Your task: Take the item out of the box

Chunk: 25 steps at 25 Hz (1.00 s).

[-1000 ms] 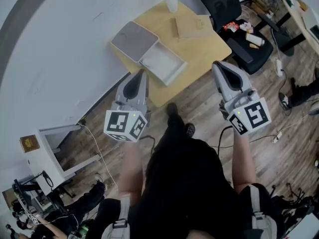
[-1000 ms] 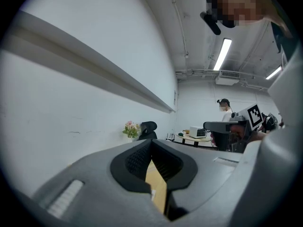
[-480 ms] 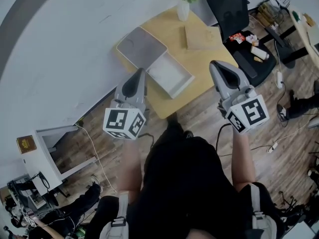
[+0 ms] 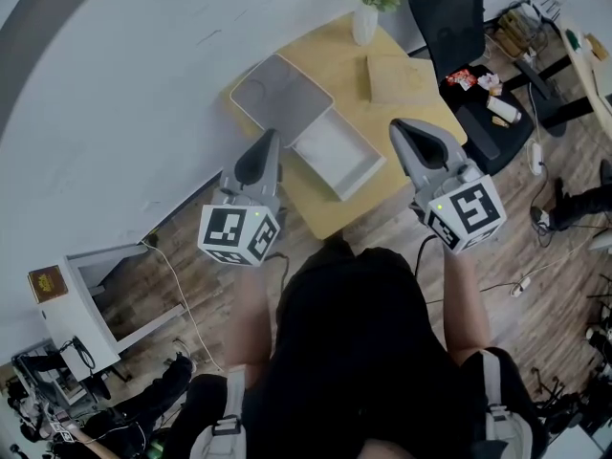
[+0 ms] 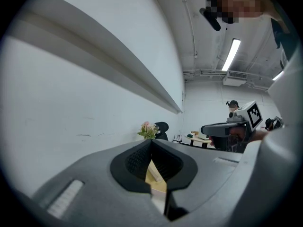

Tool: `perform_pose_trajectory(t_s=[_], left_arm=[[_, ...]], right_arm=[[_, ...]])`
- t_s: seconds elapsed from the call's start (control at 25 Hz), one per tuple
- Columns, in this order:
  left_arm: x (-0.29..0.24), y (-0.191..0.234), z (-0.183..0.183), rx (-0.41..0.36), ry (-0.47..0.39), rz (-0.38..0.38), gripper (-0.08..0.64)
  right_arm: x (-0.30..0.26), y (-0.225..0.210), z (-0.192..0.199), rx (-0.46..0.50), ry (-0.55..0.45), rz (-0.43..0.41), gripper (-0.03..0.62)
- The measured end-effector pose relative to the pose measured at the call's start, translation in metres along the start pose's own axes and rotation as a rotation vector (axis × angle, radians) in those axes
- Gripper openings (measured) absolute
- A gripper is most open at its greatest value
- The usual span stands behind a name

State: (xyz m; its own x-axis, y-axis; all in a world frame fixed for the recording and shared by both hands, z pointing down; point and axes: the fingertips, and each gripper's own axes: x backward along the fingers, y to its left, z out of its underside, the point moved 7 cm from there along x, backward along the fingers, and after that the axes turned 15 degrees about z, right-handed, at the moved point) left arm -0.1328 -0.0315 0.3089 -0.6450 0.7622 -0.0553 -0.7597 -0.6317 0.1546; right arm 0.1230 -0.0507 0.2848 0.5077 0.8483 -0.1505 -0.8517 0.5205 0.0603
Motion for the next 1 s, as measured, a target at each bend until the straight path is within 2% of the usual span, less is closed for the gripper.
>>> perform_pose_trajectory(t_s=[0.56, 1.0], left_arm=[[0.015, 0.025, 0.023, 0.053, 0.025, -0.052, 0.003], [0.017, 0.040, 0.035, 0.099, 0.034, -0.165, 0.003]], right_arm=[[-0.057, 0.046, 0.054, 0.099, 0.175, -0.150, 0.003], [-0.113, 0.055, 0.097, 0.150, 0.311, -0.293, 0.003]])
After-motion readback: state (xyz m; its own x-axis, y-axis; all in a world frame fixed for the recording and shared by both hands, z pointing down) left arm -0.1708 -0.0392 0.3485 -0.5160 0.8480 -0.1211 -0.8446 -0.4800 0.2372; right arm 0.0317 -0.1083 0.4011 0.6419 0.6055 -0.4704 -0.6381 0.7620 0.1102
